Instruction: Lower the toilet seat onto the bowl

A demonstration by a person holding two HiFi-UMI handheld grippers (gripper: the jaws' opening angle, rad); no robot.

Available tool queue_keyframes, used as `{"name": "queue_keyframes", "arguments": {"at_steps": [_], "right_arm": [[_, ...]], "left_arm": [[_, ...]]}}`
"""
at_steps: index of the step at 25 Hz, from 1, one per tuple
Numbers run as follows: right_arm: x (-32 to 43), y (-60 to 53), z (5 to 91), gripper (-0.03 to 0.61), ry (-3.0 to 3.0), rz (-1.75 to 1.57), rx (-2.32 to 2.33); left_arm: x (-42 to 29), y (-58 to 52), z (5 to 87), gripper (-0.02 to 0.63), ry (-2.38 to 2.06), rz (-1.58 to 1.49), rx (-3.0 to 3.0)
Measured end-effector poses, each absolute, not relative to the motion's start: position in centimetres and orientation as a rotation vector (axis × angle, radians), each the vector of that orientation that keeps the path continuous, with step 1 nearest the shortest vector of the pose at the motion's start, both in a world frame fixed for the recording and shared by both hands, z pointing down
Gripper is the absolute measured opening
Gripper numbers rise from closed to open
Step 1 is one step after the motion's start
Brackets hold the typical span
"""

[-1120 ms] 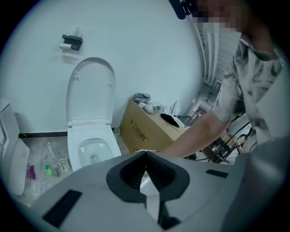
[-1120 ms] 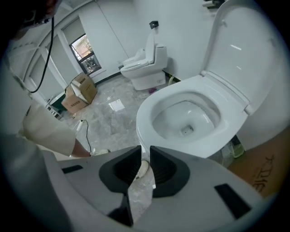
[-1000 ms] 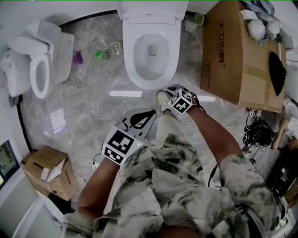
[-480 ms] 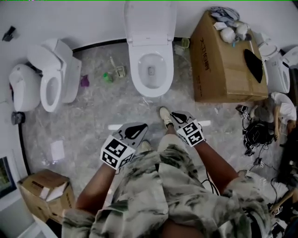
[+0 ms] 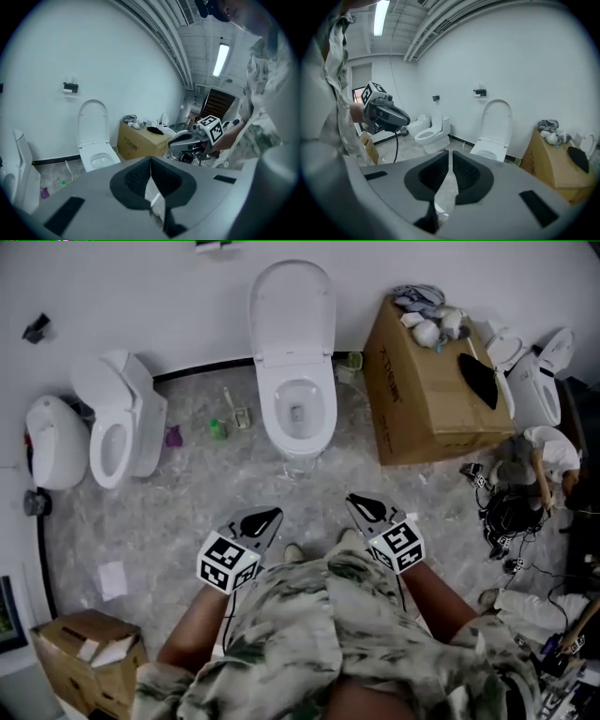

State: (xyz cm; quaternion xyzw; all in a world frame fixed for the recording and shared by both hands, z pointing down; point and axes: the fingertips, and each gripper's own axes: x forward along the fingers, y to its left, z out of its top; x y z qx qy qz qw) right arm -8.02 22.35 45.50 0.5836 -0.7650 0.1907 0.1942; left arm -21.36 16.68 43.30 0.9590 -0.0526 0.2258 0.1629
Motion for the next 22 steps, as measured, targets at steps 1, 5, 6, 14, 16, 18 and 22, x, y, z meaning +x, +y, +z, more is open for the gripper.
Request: {"name": "queue_keyframes", "arguments": {"at_steps": [1, 5, 6, 14, 16, 18, 22], "right_arm": [[-7.9, 22.7, 44.7, 0.048, -2.151, 0.513, 1.640], [-7.2, 24.7, 42.2, 0.043, -2.175, 0.469, 1.653], [-6.9, 25.2, 41.8, 0.043, -2.181, 0.462, 1.654], [-4.1, 30.9, 39.2, 0.024, -2.243, 0.487, 1.661], [-3.6, 31.9, 38.9, 0.023, -2.259, 0.494, 1.645], [-3.3, 32.6, 38.7, 0.023, -2.271, 0.493, 1.628], [-3.3, 33.2, 38.9, 0.021, -2.285, 0.488, 1.583]], "left_arm": [[-21.4, 16.9, 42.9, 0.023, -0.166, 0.635, 2.739], [-21.0, 18.7, 41.7, 0.022, -0.211, 0.610, 2.734], [-20.6, 19.3, 41.5, 0.023, -0.216, 0.606, 2.733], [-15.5, 25.9, 39.6, 0.023, -0.172, 0.614, 2.764], [-14.4, 27.1, 39.2, 0.023, -0.160, 0.620, 2.773], [-13.6, 27.9, 39.1, 0.021, -0.158, 0.631, 2.779], [-12.9, 29.0, 39.1, 0.021, -0.158, 0.659, 2.773]]}}
